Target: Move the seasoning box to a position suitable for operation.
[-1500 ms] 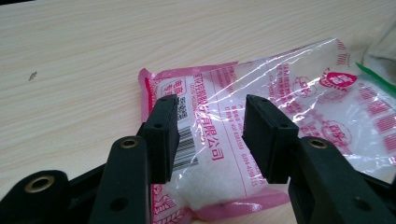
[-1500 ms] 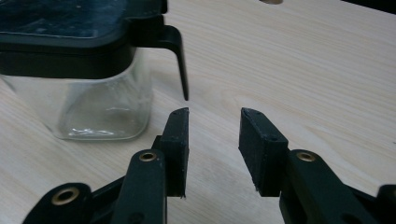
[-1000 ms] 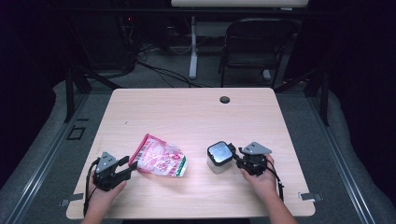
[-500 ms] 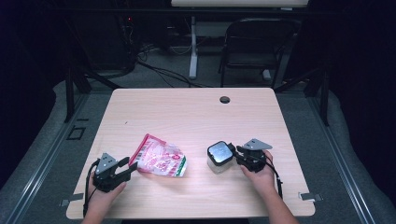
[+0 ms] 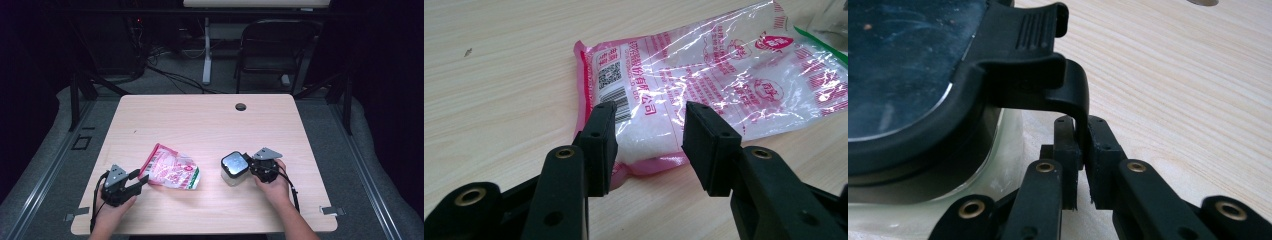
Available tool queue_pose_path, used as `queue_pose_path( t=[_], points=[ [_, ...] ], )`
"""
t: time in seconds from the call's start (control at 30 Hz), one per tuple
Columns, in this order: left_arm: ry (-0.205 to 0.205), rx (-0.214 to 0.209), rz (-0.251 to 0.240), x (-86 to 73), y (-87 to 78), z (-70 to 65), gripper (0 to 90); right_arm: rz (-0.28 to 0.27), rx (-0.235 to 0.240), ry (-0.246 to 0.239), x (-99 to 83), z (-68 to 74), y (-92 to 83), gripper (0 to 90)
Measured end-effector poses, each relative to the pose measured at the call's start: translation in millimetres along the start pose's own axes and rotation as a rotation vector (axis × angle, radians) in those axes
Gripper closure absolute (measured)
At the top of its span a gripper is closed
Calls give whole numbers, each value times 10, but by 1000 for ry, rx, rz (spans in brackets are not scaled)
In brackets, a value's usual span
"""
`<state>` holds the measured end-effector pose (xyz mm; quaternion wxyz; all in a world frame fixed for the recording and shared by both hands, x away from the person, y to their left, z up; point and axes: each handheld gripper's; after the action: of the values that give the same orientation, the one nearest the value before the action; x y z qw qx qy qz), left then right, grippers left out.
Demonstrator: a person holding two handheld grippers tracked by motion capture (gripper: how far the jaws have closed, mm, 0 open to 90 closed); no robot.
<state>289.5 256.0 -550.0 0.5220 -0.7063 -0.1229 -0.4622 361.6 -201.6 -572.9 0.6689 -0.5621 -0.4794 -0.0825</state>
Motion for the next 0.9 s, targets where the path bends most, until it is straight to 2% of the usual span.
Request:
queue_pose_path(
  t=[0.1,0.33,0.53,0.7,0.73,0.9],
  points=[
    [9,-1,-4,2,2,-11,565,-2,-10,9,1,20,-2,851],
    [21,-11,-1,9,21,-21,565,6,-2,36,10,24,-8,850],
    [51,-16,10,28,60,-87,565,17,-11,54,14,49,-23,846],
    [64,-31,2,52,63,-160,565,24,-16,50,17,85,-36,847],
    [81,-31,-2,64,65,-189,565,21,-7,57,19,120,-43,844],
    [82,-43,-6,84,74,-230,565,39,-3,43,23,187,-72,843]
  ],
)
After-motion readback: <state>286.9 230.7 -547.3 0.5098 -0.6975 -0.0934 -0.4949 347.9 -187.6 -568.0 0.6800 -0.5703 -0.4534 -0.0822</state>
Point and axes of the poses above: each handheld gripper's, and its own axes: y roughly forward along the jaws, x roughly out of its top, z roughly to its left, and after that the axes turned 5 degrees about z, right-handed
